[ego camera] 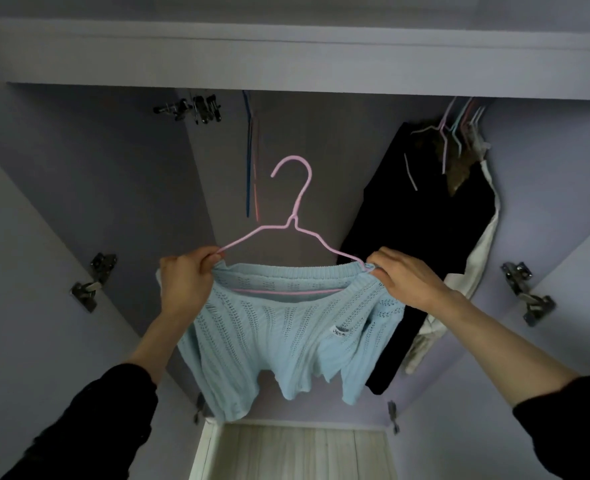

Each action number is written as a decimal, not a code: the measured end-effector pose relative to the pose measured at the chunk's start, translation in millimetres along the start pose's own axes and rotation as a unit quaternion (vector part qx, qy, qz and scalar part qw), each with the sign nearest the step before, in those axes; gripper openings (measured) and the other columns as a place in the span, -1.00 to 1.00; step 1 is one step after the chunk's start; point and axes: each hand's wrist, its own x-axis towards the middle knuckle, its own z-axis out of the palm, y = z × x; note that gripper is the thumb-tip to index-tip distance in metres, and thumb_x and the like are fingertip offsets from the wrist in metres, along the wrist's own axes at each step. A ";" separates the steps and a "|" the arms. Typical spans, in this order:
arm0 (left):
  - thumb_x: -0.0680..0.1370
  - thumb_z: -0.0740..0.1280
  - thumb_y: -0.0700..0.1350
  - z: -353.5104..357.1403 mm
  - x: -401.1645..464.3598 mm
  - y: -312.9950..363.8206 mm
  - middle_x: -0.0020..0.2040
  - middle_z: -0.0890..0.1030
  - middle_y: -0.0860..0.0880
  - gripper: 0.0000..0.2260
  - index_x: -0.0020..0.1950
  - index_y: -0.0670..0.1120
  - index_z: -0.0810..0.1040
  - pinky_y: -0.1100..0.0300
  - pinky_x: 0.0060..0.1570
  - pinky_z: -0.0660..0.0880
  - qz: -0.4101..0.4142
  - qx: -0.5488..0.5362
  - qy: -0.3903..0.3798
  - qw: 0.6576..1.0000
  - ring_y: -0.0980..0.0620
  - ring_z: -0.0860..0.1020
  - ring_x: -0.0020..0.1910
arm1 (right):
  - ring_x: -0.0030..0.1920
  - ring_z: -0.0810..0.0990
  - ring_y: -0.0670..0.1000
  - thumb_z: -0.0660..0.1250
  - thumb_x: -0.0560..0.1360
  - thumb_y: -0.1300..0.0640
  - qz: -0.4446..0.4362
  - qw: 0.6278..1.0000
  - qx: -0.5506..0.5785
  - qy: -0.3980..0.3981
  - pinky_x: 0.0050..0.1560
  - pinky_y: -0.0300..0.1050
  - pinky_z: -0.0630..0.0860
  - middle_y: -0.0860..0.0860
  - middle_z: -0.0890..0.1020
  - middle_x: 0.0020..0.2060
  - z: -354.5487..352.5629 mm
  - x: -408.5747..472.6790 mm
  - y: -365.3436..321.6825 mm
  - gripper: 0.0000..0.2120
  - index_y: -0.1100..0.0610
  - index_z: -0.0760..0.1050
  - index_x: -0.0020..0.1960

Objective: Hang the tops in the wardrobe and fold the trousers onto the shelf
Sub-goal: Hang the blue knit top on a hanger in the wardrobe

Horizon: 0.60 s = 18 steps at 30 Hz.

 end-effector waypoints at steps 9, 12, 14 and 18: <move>0.61 0.15 -0.16 40.1 -14.1 42.2 0.25 0.53 -0.21 -0.57 0.48 0.04 0.25 -0.01 0.27 0.24 -0.042 0.104 -0.214 0.970 -0.23 0.47 0.23 | 0.02 0.57 0.17 0.23 0.56 0.20 0.137 0.989 -0.029 0.057 -0.14 -0.07 0.42 0.12 0.55 0.00 -6.2 -45.4 11.4 -0.81 0.23 0.57 0.08; 0.57 0.20 -0.23 49.2 -15.3 64.5 0.40 0.37 -0.20 -0.47 0.52 -0.06 0.16 -0.10 0.29 0.24 0.022 0.047 -0.196 0.979 -0.22 0.37 0.33 | 0.12 0.50 0.07 0.15 0.60 0.14 0.210 0.974 -0.064 0.051 -0.11 -0.09 0.42 0.03 0.52 0.08 -10.9 -59.9 17.3 -0.76 0.14 0.54 0.14; 0.53 0.22 -0.29 48.9 -12.1 83.2 0.41 0.35 -0.18 -0.48 0.48 -0.13 0.23 -0.12 0.28 0.22 0.091 0.020 -0.154 0.984 -0.19 0.33 0.36 | 0.15 0.44 0.04 0.12 0.61 0.14 0.243 0.965 -0.084 0.052 -0.12 -0.10 0.42 0.01 0.50 0.09 -14.4 -63.4 20.1 -0.75 0.14 0.53 0.15; 0.46 0.28 -0.37 43.1 8.0 116.3 0.39 0.36 -0.23 -0.50 0.39 -0.20 0.36 -0.19 0.24 0.27 0.228 0.031 -0.065 0.971 -0.20 0.32 0.39 | 0.18 0.40 0.06 0.15 0.59 0.20 0.280 0.951 -0.108 0.068 -0.16 -0.11 0.39 0.04 0.50 0.10 -23.7 -53.2 16.3 -0.78 0.20 0.52 0.13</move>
